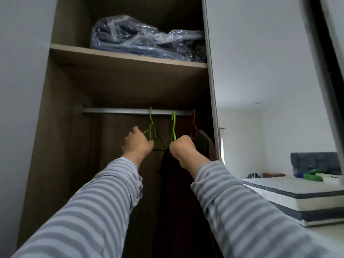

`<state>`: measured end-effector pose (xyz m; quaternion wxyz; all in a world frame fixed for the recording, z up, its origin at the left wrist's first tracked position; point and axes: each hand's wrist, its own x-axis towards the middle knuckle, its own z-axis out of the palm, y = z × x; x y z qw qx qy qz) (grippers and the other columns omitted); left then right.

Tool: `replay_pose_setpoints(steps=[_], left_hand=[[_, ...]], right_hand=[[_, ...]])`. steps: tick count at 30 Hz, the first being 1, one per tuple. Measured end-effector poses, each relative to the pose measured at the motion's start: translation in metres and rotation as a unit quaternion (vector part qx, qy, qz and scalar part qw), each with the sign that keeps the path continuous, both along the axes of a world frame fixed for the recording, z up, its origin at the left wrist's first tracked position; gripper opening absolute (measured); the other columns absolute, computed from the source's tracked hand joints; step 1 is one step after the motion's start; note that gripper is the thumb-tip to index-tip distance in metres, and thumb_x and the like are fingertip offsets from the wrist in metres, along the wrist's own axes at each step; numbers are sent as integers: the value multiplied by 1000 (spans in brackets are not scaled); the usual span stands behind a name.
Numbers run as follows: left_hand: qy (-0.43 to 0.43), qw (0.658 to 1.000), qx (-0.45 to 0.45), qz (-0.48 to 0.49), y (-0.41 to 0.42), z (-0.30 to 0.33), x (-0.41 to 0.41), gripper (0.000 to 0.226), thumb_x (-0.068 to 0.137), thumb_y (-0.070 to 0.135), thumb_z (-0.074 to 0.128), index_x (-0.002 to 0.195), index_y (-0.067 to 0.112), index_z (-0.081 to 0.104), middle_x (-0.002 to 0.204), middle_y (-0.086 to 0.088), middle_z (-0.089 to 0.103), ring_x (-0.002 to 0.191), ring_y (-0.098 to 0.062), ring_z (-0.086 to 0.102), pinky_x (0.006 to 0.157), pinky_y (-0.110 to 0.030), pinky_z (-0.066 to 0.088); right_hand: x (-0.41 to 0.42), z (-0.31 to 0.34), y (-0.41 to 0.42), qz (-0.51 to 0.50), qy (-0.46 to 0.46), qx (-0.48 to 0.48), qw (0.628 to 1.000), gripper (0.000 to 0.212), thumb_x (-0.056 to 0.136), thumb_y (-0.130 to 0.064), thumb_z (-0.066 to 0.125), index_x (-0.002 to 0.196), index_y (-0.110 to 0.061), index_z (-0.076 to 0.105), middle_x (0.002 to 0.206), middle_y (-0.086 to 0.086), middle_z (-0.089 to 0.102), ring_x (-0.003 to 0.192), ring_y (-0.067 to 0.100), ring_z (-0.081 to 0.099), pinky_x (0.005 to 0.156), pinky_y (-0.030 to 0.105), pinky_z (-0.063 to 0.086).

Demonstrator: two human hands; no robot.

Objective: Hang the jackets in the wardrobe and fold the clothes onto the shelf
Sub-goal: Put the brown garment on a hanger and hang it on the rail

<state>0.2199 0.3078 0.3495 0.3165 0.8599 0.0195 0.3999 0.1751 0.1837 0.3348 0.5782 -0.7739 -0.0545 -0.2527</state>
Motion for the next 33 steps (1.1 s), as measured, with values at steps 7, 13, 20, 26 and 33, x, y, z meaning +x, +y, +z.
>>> replay_pose_setpoints(steps=[7, 13, 20, 26, 33], left_hand=[[24, 990, -118, -75, -1, 12, 32, 35, 94, 16, 50, 122, -6, 56, 126, -24, 58, 118, -38, 55, 93, -37, 44], [-15, 996, -76, -33, 7, 14, 39, 39, 101, 20, 36, 120, -6, 59, 125, -28, 58, 119, -41, 53, 93, -38, 43], [-39, 996, -74, -8, 56, 24, 31, 38, 101, 21, 38, 118, -6, 60, 122, -28, 59, 116, -41, 54, 94, -40, 44], [-48, 997, -64, -13, 82, 28, 25, 36, 101, 20, 39, 116, -3, 62, 117, -27, 61, 113, -41, 56, 92, -40, 45], [-85, 992, -89, 13, 85, 29, 27, 33, 99, 19, 42, 114, -1, 63, 116, -25, 62, 111, -38, 56, 89, -37, 44]], right_hand=[[53, 33, 16, 4, -8, 1, 1000, 36, 95, -9, 41, 129, 0, 49, 125, 17, 57, 110, 32, 58, 73, 30, 41], [72, 65, 29, 47, -44, 3, 998, 37, 94, -6, 42, 129, 3, 50, 101, 10, 44, 93, 20, 48, 77, 30, 39], [101, 70, 54, 24, 20, -40, 999, 41, 99, -11, 31, 137, 2, 41, 126, 9, 51, 121, 27, 51, 94, 30, 42], [115, 46, 76, 22, 13, -42, 999, 43, 99, -8, 32, 141, -1, 37, 147, 17, 39, 134, 30, 41, 107, 33, 34], [116, 21, 83, -7, 17, -107, 994, 59, 99, -16, 35, 153, -15, 11, 155, 12, 22, 138, 35, 32, 109, 39, 30]])
